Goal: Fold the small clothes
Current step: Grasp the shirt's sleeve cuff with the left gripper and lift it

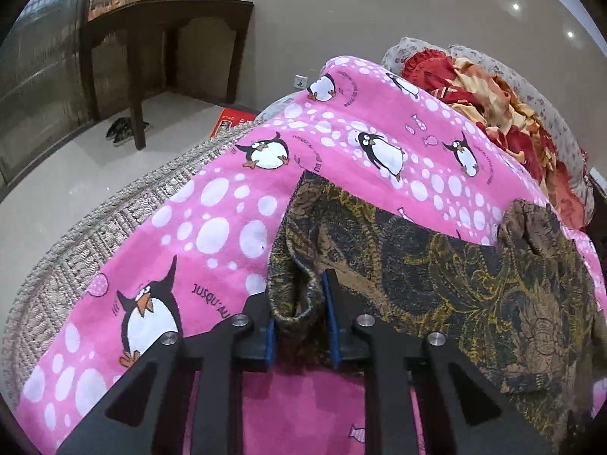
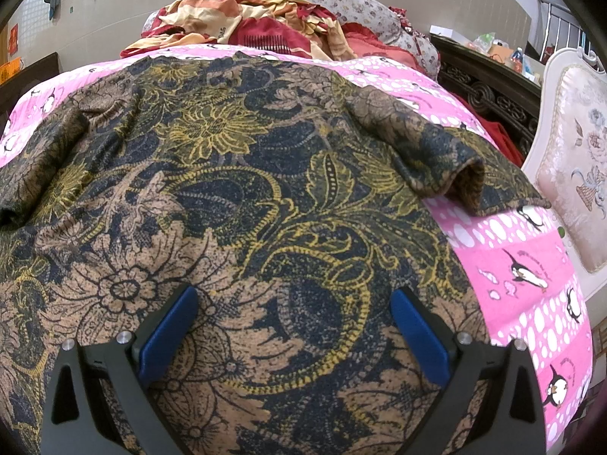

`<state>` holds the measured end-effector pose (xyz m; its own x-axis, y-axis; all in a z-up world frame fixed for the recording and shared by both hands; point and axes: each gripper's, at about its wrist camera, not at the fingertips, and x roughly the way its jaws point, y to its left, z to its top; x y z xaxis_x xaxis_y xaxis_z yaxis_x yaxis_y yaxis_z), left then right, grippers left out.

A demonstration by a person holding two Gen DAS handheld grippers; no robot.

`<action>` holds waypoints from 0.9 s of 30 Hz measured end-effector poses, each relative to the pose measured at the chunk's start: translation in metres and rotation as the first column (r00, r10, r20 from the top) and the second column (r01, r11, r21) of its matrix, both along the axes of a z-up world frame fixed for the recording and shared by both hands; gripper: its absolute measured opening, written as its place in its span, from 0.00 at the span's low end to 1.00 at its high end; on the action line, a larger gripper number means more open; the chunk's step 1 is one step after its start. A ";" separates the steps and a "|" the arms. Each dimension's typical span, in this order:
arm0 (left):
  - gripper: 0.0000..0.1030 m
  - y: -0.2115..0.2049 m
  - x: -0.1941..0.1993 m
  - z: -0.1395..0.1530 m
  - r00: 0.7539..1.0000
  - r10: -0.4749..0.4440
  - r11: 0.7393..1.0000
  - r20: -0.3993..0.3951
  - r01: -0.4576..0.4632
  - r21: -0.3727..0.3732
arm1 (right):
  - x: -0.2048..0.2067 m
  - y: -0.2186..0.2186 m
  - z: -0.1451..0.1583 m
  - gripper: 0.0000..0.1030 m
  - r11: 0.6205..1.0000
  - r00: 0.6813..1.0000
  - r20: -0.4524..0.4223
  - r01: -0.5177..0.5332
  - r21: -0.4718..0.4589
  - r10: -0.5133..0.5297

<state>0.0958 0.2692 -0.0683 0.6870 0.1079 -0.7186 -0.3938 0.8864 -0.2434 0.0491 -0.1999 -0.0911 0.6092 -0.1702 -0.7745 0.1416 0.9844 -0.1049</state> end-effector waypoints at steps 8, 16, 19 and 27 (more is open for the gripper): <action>0.00 0.004 -0.011 0.025 0.997 -0.011 0.999 0.082 0.014 -0.033 | 0.000 0.001 0.000 1.00 1.000 1.000 0.001 0.000 -0.002 0.000; 0.00 0.076 -0.037 0.121 0.962 0.142 0.981 0.232 -0.168 0.101 | 0.000 0.001 0.000 1.00 1.000 1.000 0.001 0.000 -0.001 0.000; 0.00 0.101 -0.042 0.142 0.951 0.180 0.967 0.252 -0.218 0.134 | 0.000 0.001 0.000 1.00 1.000 1.000 0.001 0.000 -0.002 0.000; 0.00 -0.010 0.002 0.141 0.953 -0.150 0.981 0.264 0.111 0.156 | -0.001 0.001 -0.001 1.00 1.000 1.000 0.001 0.000 -0.005 0.000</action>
